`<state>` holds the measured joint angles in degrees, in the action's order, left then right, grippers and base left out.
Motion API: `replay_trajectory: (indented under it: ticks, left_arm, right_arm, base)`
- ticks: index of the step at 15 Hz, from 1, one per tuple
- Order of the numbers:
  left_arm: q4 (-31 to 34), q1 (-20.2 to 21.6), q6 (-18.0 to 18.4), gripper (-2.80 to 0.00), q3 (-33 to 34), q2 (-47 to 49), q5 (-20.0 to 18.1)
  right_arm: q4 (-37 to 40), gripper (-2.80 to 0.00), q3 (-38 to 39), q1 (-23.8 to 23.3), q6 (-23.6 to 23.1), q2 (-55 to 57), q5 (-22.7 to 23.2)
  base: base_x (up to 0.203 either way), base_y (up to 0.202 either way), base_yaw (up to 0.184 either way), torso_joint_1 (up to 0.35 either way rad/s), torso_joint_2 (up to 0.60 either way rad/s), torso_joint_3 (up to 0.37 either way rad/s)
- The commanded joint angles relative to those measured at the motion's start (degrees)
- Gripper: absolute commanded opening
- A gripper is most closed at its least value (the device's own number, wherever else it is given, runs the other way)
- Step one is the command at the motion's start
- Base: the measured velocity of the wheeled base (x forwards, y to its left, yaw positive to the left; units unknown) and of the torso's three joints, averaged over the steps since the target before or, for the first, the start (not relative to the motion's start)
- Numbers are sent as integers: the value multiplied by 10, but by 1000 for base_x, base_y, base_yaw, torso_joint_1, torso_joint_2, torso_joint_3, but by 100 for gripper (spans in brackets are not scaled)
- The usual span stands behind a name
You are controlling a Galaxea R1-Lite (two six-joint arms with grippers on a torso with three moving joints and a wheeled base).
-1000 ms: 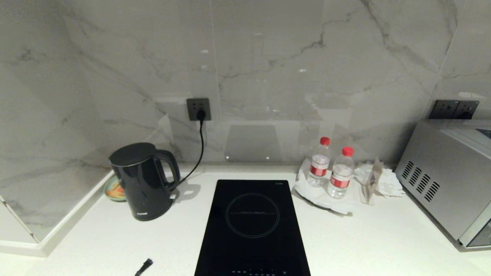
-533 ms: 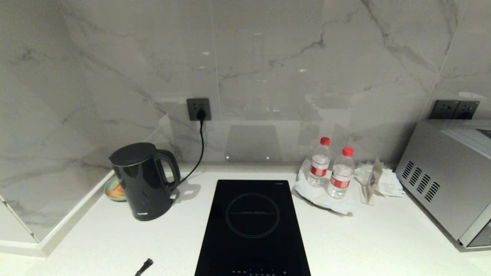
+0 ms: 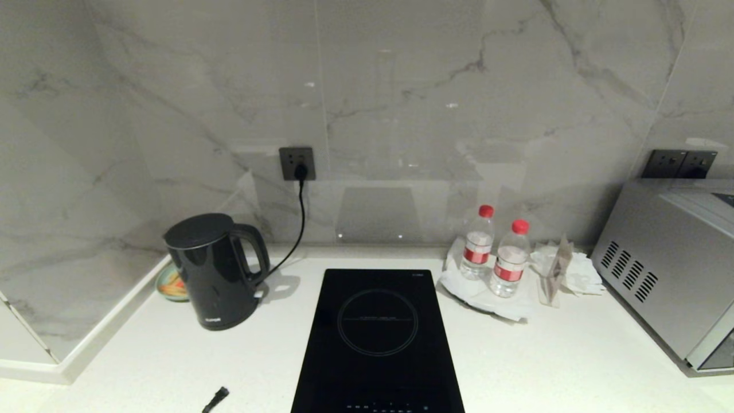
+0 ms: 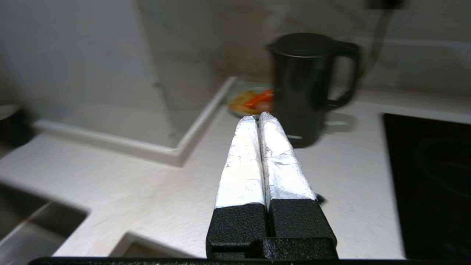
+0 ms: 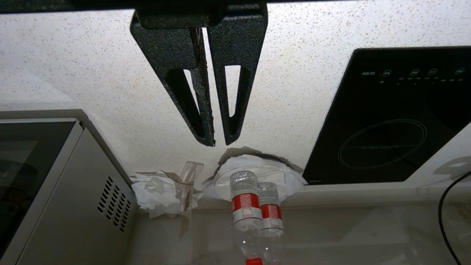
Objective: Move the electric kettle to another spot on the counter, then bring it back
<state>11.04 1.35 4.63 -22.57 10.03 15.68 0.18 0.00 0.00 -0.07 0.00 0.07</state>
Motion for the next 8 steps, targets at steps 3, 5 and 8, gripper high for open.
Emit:
replay_trajectory:
  ticks: [3, 5, 8]
  left_arm:
    - [-6, -11, 8, -280, 114, -100, -137]
    - [-37, -12, 20, -280, 174, -100, -142]
    - [-147, -12, 17, -280, 226, -100, -152]
  right_arm:
    - [0, -280, 0, 0, 0, 1, 0]
    - [0, -280, 0, 0, 0, 0, 0]
    - [0, -280, 0, 0, 0, 0, 0]
  base:
    - [0, 0, 0, 0, 0, 0]
    - [0, 0, 0, 0, 0, 0]
    - [0, 0, 0, 0, 0, 0]
